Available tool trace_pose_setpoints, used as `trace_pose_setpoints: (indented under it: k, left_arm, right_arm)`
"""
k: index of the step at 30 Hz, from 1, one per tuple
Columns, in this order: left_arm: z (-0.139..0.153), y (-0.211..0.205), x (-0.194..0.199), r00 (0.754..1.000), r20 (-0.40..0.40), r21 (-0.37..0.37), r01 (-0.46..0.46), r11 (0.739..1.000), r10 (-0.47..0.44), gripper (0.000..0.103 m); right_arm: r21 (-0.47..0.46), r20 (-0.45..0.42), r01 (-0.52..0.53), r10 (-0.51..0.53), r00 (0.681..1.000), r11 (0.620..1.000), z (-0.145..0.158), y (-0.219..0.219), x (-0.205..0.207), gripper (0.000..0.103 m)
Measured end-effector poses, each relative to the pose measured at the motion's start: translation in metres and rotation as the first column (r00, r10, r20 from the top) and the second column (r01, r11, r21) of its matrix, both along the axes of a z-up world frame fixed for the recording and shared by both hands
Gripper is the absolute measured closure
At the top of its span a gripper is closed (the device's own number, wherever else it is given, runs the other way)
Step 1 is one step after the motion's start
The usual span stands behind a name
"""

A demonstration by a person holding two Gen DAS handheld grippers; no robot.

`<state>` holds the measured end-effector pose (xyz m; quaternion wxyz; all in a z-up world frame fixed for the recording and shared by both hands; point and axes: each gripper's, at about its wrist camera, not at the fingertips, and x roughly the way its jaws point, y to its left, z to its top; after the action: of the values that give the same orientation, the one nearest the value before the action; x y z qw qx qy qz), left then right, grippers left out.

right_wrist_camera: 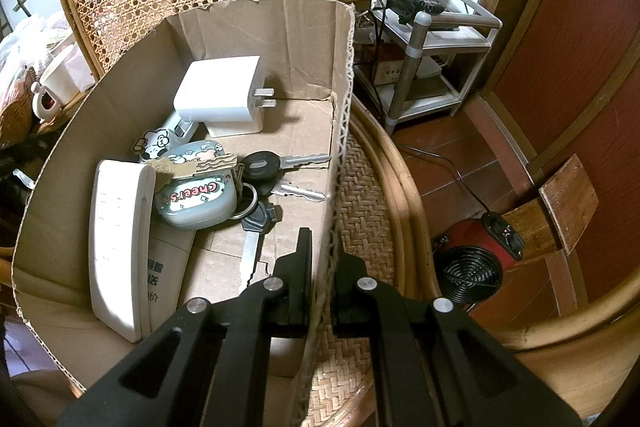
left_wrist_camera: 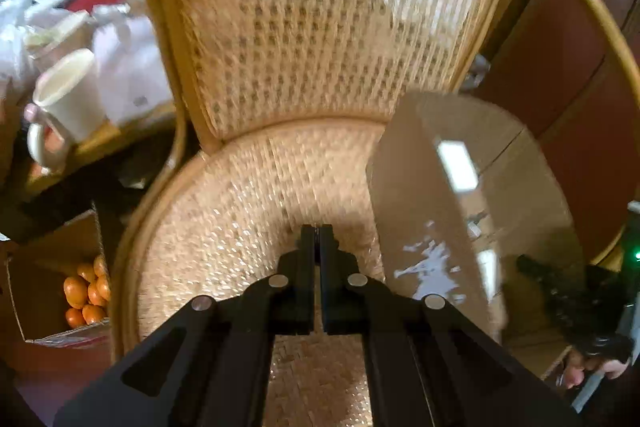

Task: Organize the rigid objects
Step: 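Close the left gripper on the black key and lift it, then carry the black key into the box and open the left gripper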

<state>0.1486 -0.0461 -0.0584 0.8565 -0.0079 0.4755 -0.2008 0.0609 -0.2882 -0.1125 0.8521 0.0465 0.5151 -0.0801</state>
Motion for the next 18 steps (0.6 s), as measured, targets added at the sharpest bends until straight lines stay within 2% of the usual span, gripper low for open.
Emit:
trace_pose_setpoints:
  k: [4, 9, 11, 14, 18]
  left_arm:
    - [0.038, 0.008, -0.017, 0.992, 0.12, -0.031, -0.022, 0.999, 0.026, 0.101]
    - [0.081, -0.001, -0.04, 0.953, 0.299, -0.07, -0.03, 0.997, 0.05, 0.101]
    - [0.095, -0.009, -0.049, 0.945, 0.325, -0.115, 0.015, 0.993, 0.023, 0.101]
    - [0.102, -0.028, -0.06, 0.936, 0.353, -0.106, 0.05, 0.993, -0.009, 0.101]
    - [0.102, -0.05, -0.067, 0.941, 0.332, -0.118, 0.106, 0.987, -0.062, 0.101]
  right_arm:
    - [0.0, 0.0, 0.0, 0.0, 1.0, 1.0, 0.0, 0.0, 0.0, 0.096]
    - [-0.001, 0.0, -0.001, 0.001, 1.0, 1.0, 0.0, 0.001, 0.001, 0.096]
    - [-0.002, -0.001, -0.001, 0.001, 1.0, 1.0, 0.0, -0.001, 0.0, 0.096]
    - [-0.002, -0.001, -0.002, 0.002, 1.0, 1.0, 0.0, -0.001, 0.0, 0.096]
    - [-0.002, -0.001, -0.002, 0.002, 1.0, 1.0, 0.0, -0.001, 0.0, 0.096]
